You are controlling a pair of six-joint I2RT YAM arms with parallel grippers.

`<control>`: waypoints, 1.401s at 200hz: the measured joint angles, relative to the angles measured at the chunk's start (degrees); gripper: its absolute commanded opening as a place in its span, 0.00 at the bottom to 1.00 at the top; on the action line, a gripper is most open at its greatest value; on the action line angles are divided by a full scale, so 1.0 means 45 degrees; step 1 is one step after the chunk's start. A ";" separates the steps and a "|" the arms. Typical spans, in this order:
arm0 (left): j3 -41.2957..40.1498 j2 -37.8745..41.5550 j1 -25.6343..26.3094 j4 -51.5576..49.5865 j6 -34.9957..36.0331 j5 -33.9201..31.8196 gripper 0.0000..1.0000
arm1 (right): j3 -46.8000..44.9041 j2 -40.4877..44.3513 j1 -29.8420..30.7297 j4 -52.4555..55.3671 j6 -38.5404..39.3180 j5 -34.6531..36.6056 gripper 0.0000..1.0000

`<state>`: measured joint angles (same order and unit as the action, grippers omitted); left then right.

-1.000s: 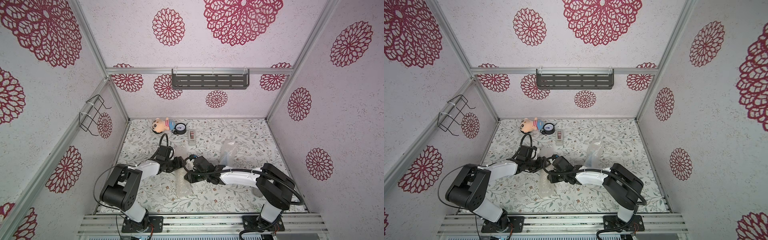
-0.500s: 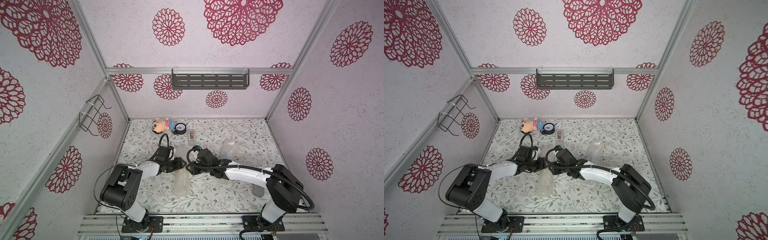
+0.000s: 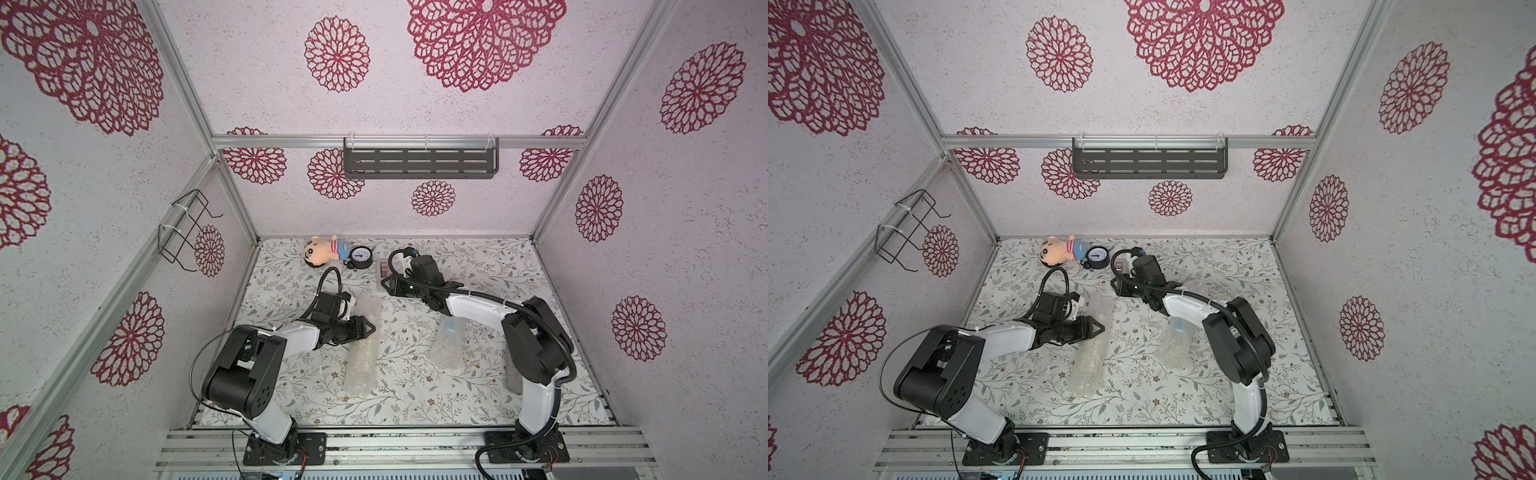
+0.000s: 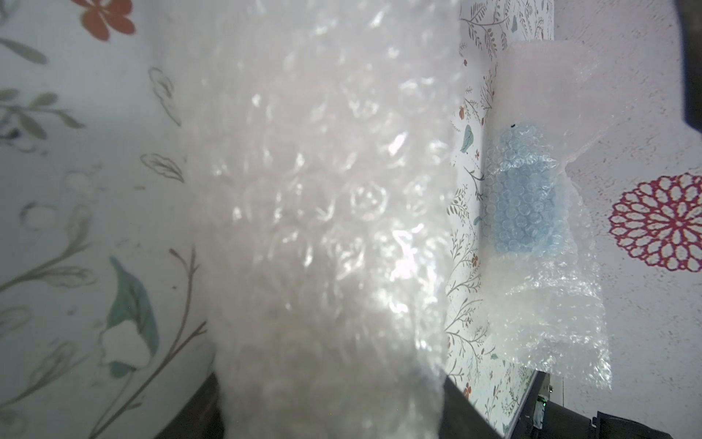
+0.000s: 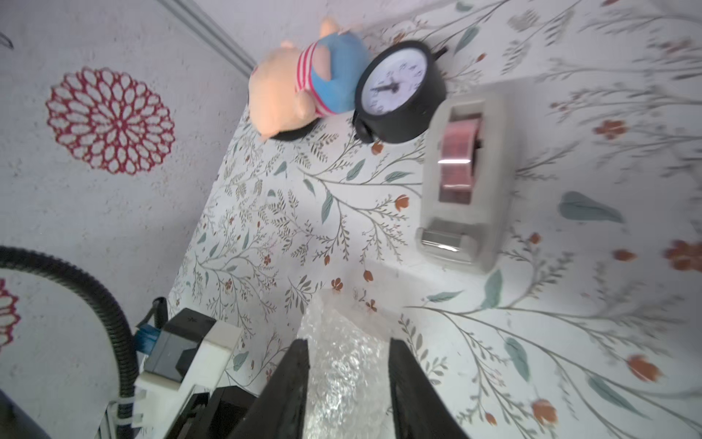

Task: Wrap vases in bubble wrap
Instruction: Wrap the vase in bubble wrap.

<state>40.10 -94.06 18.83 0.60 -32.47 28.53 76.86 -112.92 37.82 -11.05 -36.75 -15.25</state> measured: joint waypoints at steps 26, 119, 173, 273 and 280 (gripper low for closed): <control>0.0160 -0.0141 0.0000 -0.0121 0.0267 0.0185 0.56 | 0.0272 -0.1020 0.0189 0.0015 -0.0189 -0.0913 0.30; 0.0651 -0.0554 0.0083 -0.0393 0.0695 0.0500 0.55 | 0.0525 -0.1049 0.0699 0.0612 -0.0155 -0.1078 0.19; 0.0656 -0.0554 0.0131 -0.0389 0.0792 0.0495 0.53 | 0.0316 0.0073 0.0952 0.0952 -0.0068 -0.0510 0.16; 0.0753 -0.0539 0.0189 -0.0588 0.0928 0.0403 0.61 | -0.0078 -0.0622 0.1375 0.0928 -0.0189 -0.0544 0.07; 0.0763 -0.0529 0.0199 -0.0622 0.0942 0.0389 0.62 | -0.0175 -0.0622 0.1365 0.0913 -0.0189 -0.0539 0.06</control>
<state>43.53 -96.44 19.73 -2.20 -28.23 30.28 76.07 -115.72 43.97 -6.94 -37.60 -17.67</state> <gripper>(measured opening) 0.631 0.070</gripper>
